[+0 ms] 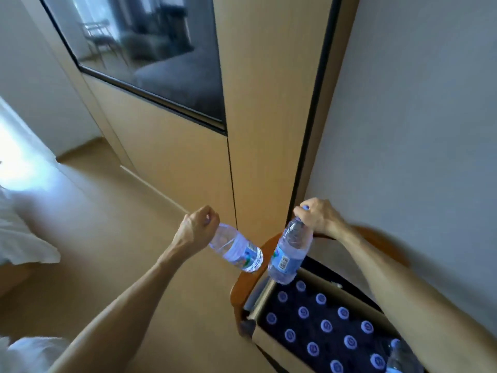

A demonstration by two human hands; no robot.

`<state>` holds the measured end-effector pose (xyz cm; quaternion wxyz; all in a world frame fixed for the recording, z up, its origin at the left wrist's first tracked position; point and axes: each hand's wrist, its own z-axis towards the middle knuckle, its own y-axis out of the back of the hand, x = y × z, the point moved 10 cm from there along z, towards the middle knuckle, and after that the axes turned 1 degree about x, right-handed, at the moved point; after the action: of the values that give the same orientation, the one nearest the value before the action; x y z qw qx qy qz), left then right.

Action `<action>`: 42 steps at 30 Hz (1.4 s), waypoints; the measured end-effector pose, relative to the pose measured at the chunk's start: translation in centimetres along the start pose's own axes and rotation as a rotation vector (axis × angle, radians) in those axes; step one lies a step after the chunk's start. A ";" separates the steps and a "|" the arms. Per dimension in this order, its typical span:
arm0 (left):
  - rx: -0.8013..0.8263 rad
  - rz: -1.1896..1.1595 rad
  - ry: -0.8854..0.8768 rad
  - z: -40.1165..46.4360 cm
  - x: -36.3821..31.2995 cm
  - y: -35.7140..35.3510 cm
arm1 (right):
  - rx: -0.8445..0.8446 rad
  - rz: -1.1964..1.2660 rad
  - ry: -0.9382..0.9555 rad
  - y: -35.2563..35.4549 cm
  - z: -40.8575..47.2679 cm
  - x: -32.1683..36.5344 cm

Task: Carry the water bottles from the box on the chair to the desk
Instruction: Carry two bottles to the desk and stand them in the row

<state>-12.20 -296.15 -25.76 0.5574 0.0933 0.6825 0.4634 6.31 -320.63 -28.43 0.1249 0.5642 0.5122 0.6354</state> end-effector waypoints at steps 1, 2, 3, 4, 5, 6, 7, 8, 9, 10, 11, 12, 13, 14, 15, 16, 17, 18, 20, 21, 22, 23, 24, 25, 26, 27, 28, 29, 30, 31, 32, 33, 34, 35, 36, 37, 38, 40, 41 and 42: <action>-0.046 -0.009 -0.022 0.6 0.0 2.9 | -0.023 0.000 0.038 0.5 0.7 3.1; -0.093 -0.010 -0.045 1.2 0.1 5.9 | -0.053 -0.006 0.076 0.9 1.3 6.3; -0.140 -0.003 -0.065 1.6 0.3 8.9 | -0.081 -0.005 0.115 1.4 1.8 9.6; -0.183 0.004 -0.079 2.0 0.7 11.9 | -0.102 0.006 0.153 1.7 2.3 12.8; -0.222 0.008 -0.087 2.4 1.2 14.7 | -0.114 0.022 0.192 1.9 2.7 15.9; -0.259 0.011 -0.086 2.8 1.8 17.5 | -0.124 0.033 0.230 2.1 3.1 19.0; -0.300 0.015 -0.080 3.2 2.6 20.3 | -0.137 0.040 0.267 2.2 3.4 21.9; -0.339 0.022 -0.073 3.5 3.4 23.0 | -0.153 0.048 0.301 2.3 3.7 24.8; -0.375 0.032 -0.069 3.7 4.2 25.6 | -0.169 0.057 0.335 2.4 4.0 27.5; -0.408 0.044 -0.065 4.0 5.0 28.1 | -0.184 0.063 0.371 2.5 4.3 30.3; -0.436 0.052 -0.058 4.2 5.7 30.5 | -0.197 0.064 0.408 2.5 4.6 32.9; -0.461 0.050 -0.047 4.4 6.5 32.7 | -0.209 0.063 0.444 2.5 4.8 35.4; -0.487 0.042 -0.038 4.6 7.2 34.8 | -0.221 0.066 0.481 2.5 5.2 37.9; -0.519 0.037 -0.033 4.7 7.9 36.8 | -0.232 0.074 0.516 2.4 5.5 40.3; -0.558 0.044 -0.029 4.7 8.4 38.8 | -0.240 0.081 0.544 2.3 6.0 42.5; -0.600 0.061 -0.022 4.6 8.9 40.6 | -0.245 0.082 0.568 2.2 6.4 44.7; -0.638 0.075 -0.011 4.6 9.3 42.3 | -0.250 0.078 0.589 2.0 6.9 46.9; -0.670 0.080 0.003 4.6 9.8 43.9 | -0.255 0.075 0.609 1.8 7.4 48.9; -0.717 0.084 0.031 4.8 11.1 46.8 | -0.257 0.093 0.646 1.2 8.5 52.8; -0.730 0.090 0.042 5.0 11.7 48.1 | -0.253 0.118 0.662 0.8 9.1 54.6; -0.738 0.101 0.054 5.3 12.4 49.3 | -0.250 0.143 0.678 0.2 9.8 56.4; -0.747 0.113 0.064 5.7 13.1 50.5 | -0.246 0.165 0.694 -0.4 10.6 58.0; -0.756 0.124 0.076 6.1 13.9 51.6 | -0.237 0.185 0.710 -1.1 11.5 59.6; -0.766 0.132 0.085 6.6 14.7 52.6 | -0.226 0.204 0.728 -1.9 12.5 61.1; -0.777 0.131 0.092 7.2 15.5 53.7 | -0.221 0.213 0.750 -2.7 13.6 62.7; -0.787 0.126 0.097 7.8 16.3 54.8 | -0.218 0.213 0.771 -3.6 14.7 64.3; -0.796 0.123 0.101 8.5 17.1 55.8 | -0.208 0.209 0.788 -4.5 15.9 65.9; -0.802 0.121 0.102 9.2 17.7 56.8 | -0.190 0.207 0.797 -5.5 17.1 67.5; -0.807 0.124 0.103 9.9 18.3 57.9 | -0.171 0.208 0.801 -6.4 18.4 69.0; -0.812 0.138 0.105 10.8 18.9 59.0 | -0.153 0.212 0.805 -7.4 19.7 70.6; -0.821 0.159 0.114 11.6 19.5 60.2 | -0.140 0.218 0.814 -8.2 21.1 72.2; -0.835 0.179 0.128 12.5 20.2 61.5 | -0.132 0.225 0.832 -8.9 22.5 74.0; -0.850 0.190 0.142 13.4 21.0 62.8 | -0.127 0.234 0.849 -9.5 23.8 75.9; -0.864 0.193 0.153 14.2 21.9 64.0 | -0.121 0.247 0.865 -10.2 25.0 77.7; -0.876 0.193 0.162 15.0 22.8 65.2 | -0.112 0.263 0.878 -10.9 26.3 79.5; -0.892 0.193 0.173 15.7 23.8 66.4 | -0.102 0.275 0.888 -11.7 27.5 81.3; -0.909 0.200 0.186 16.4 24.9 67.5 | -0.096 0.274 0.895 -12.6 28.6 83.1; -0.949 0.227 0.209 17.7 27.1 69.8 | -0.082 0.269 0.896 -14.6 30.8 86.1; -0.971 0.239 0.223 18.5 28.5 71.2 | -0.072 0.265 0.902 -15.9 32.2 88.0; -0.984 0.247 0.233 19.0 29.6 72.2 | -0.073 0.256 0.908 -16.7 33.1 89.3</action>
<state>-34.85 -227.15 8.41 0.3967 -0.1522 0.4254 0.7991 -2.36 -230.60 5.61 -0.1712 0.2834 0.4188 0.8456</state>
